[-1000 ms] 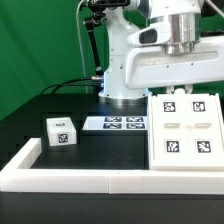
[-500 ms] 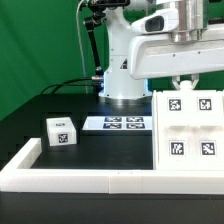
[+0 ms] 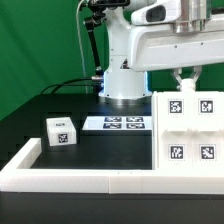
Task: Assemble cabinet
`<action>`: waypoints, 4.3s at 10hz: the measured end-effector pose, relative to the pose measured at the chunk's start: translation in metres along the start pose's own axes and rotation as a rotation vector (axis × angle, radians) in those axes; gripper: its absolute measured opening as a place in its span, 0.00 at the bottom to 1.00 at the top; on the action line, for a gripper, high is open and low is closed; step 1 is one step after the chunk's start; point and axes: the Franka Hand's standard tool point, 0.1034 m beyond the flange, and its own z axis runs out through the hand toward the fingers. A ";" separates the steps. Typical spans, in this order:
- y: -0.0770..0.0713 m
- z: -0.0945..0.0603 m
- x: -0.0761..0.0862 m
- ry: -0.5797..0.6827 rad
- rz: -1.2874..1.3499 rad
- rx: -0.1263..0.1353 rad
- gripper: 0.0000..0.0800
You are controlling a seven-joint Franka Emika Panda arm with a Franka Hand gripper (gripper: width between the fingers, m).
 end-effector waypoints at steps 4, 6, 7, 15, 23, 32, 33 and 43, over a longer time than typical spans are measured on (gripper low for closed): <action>0.001 -0.001 0.002 -0.008 0.001 0.001 0.06; 0.001 -0.001 0.002 -0.008 0.001 0.001 0.29; 0.001 0.001 -0.001 -0.009 0.000 0.000 0.51; 0.108 0.047 -0.114 0.004 -0.202 -0.055 1.00; 0.155 0.048 -0.128 0.035 -0.225 -0.093 1.00; 0.233 0.077 -0.180 -0.081 -0.214 -0.060 1.00; 0.234 0.081 -0.181 -0.083 -0.220 -0.061 1.00; 0.234 0.106 -0.194 -0.088 -0.225 -0.078 0.70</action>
Offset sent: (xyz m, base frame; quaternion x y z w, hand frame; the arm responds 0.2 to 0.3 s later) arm 0.0000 0.0000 0.0000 0.0000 0.0000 0.0000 1.0000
